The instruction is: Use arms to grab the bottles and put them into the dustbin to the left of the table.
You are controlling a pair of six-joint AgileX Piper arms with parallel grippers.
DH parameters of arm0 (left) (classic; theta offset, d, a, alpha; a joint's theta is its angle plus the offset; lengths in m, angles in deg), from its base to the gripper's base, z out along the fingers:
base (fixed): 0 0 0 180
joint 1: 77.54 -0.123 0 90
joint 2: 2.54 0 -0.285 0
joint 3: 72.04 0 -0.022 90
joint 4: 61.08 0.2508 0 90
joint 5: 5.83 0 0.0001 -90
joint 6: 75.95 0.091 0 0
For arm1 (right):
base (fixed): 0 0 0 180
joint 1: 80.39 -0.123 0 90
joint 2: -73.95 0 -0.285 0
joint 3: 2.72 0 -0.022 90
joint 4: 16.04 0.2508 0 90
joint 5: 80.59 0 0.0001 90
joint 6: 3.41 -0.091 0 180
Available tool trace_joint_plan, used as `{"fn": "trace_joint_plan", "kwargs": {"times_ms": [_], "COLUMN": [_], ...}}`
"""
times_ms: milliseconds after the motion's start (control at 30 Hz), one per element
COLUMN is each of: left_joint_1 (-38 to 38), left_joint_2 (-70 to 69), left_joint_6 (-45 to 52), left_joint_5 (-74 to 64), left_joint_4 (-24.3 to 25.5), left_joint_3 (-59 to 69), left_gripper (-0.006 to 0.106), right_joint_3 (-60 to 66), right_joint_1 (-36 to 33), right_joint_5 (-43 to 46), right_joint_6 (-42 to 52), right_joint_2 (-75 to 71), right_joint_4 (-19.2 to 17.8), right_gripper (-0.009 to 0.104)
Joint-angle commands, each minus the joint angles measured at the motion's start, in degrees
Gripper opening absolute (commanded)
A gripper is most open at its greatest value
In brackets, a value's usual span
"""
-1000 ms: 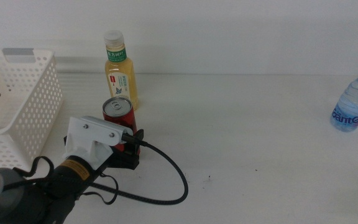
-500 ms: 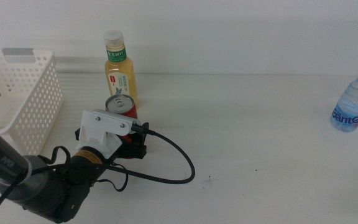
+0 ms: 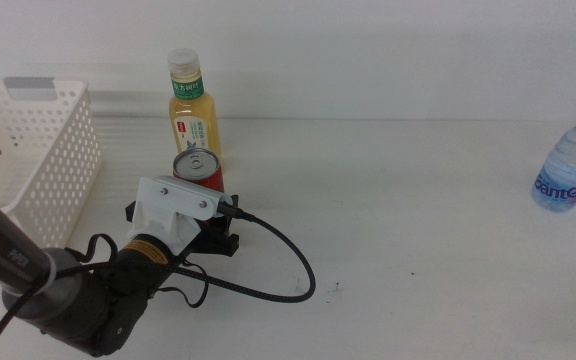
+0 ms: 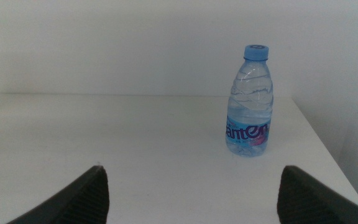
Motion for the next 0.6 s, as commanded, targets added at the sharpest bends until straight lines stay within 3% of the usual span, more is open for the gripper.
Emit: {"fn": "trace_joint_plan", "kwargs": {"times_ms": [0,367,567], "left_joint_1": [-0.1,-0.1,-0.1], "left_joint_2": [-0.9,-13.6,-26.0], "left_joint_6": [0.8,1.0,-2.1], "left_joint_5": [1.5,-7.0,-26.5], "left_joint_4": [0.7,1.0,2.5], "left_joint_3": [-0.1,3.8,3.4], "left_gripper": [0.040,0.036,0.036], "right_joint_3": [0.2,0.2,0.2], "right_joint_1": [-0.1,-0.1,-0.1], "right_joint_5": [0.6,0.6,0.6], "right_joint_6": [0.2,0.2,0.2], "right_joint_2": [-0.3,-0.3,-0.3], "right_joint_4": [-0.5,-0.5,-0.5], "right_gripper": [0.093,0.093,0.093]}}
